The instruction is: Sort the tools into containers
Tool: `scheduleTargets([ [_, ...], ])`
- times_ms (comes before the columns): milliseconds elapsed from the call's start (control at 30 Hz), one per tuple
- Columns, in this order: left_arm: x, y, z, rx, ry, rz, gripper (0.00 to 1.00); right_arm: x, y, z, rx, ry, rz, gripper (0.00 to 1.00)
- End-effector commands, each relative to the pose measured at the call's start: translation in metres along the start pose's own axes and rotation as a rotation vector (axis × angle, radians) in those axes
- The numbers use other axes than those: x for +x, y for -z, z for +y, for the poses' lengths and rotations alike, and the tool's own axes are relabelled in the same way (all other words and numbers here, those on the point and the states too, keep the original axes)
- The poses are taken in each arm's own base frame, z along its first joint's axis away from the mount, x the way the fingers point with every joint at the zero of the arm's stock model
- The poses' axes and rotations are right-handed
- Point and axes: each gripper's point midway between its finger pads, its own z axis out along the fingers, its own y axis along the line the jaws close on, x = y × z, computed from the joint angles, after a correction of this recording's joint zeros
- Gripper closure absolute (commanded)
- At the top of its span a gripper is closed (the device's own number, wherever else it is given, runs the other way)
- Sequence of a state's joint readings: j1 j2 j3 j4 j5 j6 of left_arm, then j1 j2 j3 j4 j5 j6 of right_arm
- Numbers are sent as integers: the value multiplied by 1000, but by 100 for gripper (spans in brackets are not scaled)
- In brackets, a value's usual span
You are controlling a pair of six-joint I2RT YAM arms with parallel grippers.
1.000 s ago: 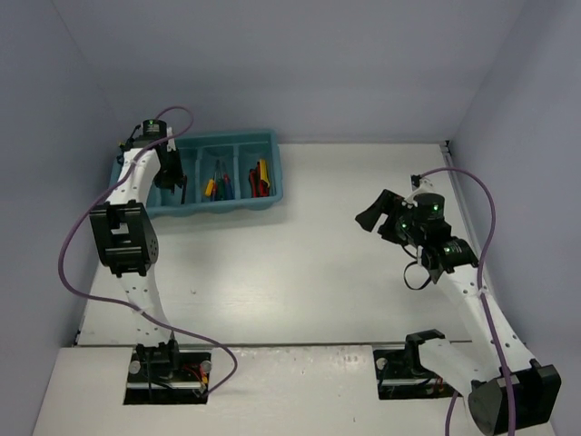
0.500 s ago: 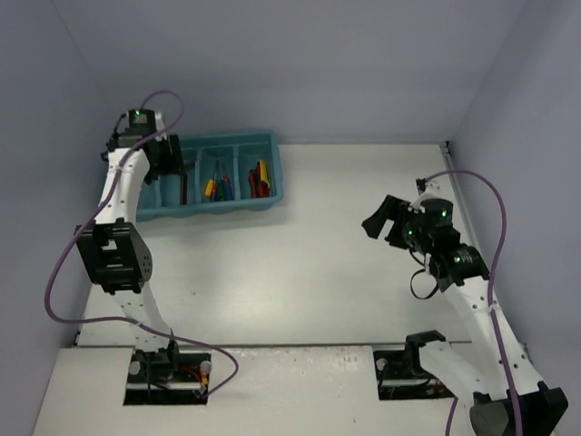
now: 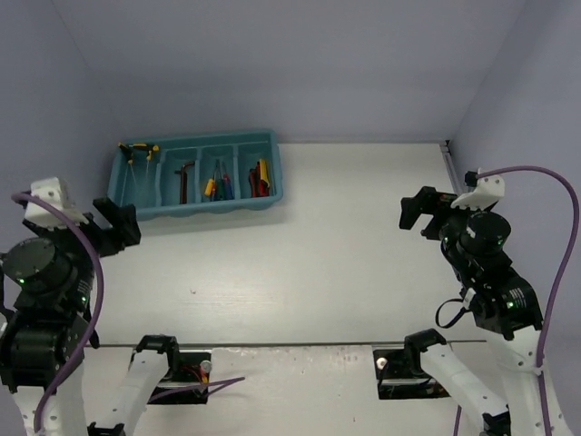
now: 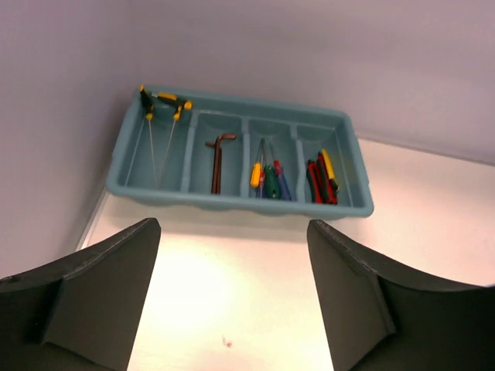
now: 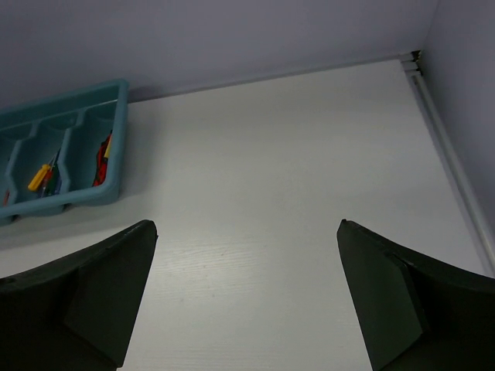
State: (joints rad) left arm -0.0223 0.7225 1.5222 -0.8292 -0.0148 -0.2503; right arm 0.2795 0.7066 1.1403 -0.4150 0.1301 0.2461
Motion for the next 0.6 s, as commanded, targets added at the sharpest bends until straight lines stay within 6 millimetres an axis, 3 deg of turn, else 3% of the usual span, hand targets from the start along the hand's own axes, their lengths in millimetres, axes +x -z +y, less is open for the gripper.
scheduleTargets([
  [0, 54, -11, 21, -103, -23, 130, 25, -24, 12, -22, 127, 70, -95, 0],
  [233, 93, 24, 43, -164, -23, 145, 21, -35, 25, -28, 150, 83, -145, 0],
  [367, 109, 29, 48, -178, -31, 172, 21, -40, 24, -28, 158, 86, -155, 0],
  [567, 116, 30, 49, -177, -28, 189, 19, -38, 18, -26, 154, 70, -163, 0],
])
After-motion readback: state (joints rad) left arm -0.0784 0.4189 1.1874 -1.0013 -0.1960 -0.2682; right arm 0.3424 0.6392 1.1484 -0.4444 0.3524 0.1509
